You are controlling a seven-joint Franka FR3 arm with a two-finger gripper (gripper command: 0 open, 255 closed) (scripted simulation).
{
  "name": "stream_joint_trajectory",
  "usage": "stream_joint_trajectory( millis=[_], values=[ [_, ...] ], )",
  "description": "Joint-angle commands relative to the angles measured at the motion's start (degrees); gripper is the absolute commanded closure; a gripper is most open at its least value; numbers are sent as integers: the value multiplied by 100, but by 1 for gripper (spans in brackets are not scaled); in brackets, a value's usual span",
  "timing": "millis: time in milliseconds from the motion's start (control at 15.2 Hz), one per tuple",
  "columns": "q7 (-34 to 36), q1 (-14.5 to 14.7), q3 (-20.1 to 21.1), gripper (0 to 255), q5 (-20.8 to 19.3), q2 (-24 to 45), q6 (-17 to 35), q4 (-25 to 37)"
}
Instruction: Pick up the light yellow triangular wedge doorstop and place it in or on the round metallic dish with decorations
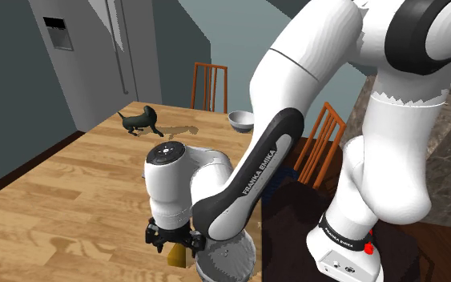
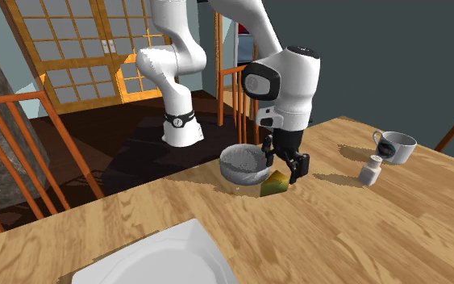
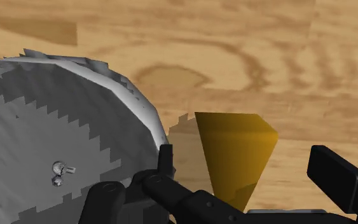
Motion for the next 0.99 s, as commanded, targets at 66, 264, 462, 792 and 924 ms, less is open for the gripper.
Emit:
stream_joint_trajectory(
  millis=[66, 264, 462, 792, 924],
  values=[
    [72, 29, -66, 0, -154, 213, 251, -21],
    [97, 41, -84, 0, -188, 259, 292, -18],
    [97, 41, -84, 0, -188, 259, 292, -18],
    [96, 41, -83, 255, -187, 258, 291, -19],
    [95, 40, -83, 255, -186, 256, 291, -21]
  ],
)
